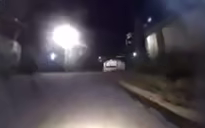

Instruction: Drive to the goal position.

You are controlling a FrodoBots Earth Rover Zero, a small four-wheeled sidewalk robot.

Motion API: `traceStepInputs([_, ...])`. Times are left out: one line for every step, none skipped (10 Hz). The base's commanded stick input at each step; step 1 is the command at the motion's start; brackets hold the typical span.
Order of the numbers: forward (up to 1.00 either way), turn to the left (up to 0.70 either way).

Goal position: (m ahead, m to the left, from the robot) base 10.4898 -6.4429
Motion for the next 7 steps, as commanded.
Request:
traceStepInputs([0.7, 0.0])
traceStepInputs([0.7, 0.0])
traceStepInputs([0.7, 0.0])
traceStepInputs([0.7, 0.0])
traceStepInputs([0.7, 0.0])
traceStepInputs([0.7, 0.0])
traceStepInputs([0.7, 0.0])
